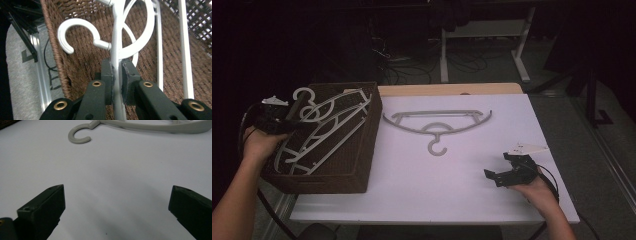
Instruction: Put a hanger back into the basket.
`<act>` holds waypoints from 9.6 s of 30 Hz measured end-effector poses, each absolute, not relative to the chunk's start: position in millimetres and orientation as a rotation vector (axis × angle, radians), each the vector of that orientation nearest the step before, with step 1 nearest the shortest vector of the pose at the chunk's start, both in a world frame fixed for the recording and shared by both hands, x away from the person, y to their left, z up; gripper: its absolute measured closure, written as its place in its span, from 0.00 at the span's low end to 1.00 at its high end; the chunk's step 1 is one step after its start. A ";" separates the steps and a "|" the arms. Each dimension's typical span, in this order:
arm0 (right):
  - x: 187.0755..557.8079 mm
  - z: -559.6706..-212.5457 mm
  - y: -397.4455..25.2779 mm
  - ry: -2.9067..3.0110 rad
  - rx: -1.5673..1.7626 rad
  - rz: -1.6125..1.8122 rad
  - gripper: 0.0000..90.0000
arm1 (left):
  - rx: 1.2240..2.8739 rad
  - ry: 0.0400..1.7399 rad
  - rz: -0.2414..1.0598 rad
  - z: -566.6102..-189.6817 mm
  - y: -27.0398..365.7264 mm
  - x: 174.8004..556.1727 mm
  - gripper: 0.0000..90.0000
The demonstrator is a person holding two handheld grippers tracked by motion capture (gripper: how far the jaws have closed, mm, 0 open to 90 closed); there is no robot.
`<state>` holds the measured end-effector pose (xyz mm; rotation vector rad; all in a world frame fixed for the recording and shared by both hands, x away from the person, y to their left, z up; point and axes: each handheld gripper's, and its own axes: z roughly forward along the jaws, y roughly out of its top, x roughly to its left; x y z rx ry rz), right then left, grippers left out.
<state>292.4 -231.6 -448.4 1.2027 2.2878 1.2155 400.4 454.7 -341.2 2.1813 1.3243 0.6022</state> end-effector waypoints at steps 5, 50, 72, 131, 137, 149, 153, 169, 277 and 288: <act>291.9 -448.1 -231.1 2.290 1.201 1.217 0.01 | 2.206 1.351 0.581 -349.6 452.7 402.9 0.90; 292.3 -446.0 -232.1 2.295 1.180 1.236 0.01 | 2.019 0.875 0.306 -295.7 243.7 391.2 0.51; 292.5 -446.4 -231.7 2.307 1.168 1.252 0.01 | 2.111 0.792 0.191 -360.4 100.6 433.6 1.00; 292.0 -444.5 -232.1 2.302 1.156 1.278 0.01 | 2.391 0.557 -0.045 -451.1 27.1 375.6 1.00; 291.2 -443.0 -232.3 2.294 1.151 1.274 0.01 | 2.385 0.554 -0.056 -455.2 42.3 353.9 1.00; 291.0 -442.7 -233.0 2.288 1.156 1.277 0.01 | 2.271 0.847 0.209 -426.5 119.9 400.1 1.00; 291.2 -442.6 -232.8 2.288 1.156 1.278 0.01 | 2.248 0.963 0.270 -433.2 138.8 417.8 1.00; 291.5 -442.7 -233.5 2.287 1.156 1.280 0.01 | 2.258 1.058 0.300 -450.6 139.5 443.6 1.00; 281.3 -446.9 -186.9 2.638 0.954 1.172 0.51 | 2.081 1.063 0.298 -426.2 157.5 407.4 0.40; 285.6 -447.6 -195.2 2.577 1.022 1.182 0.46 | 2.040 1.201 0.291 -440.1 154.2 460.5 0.62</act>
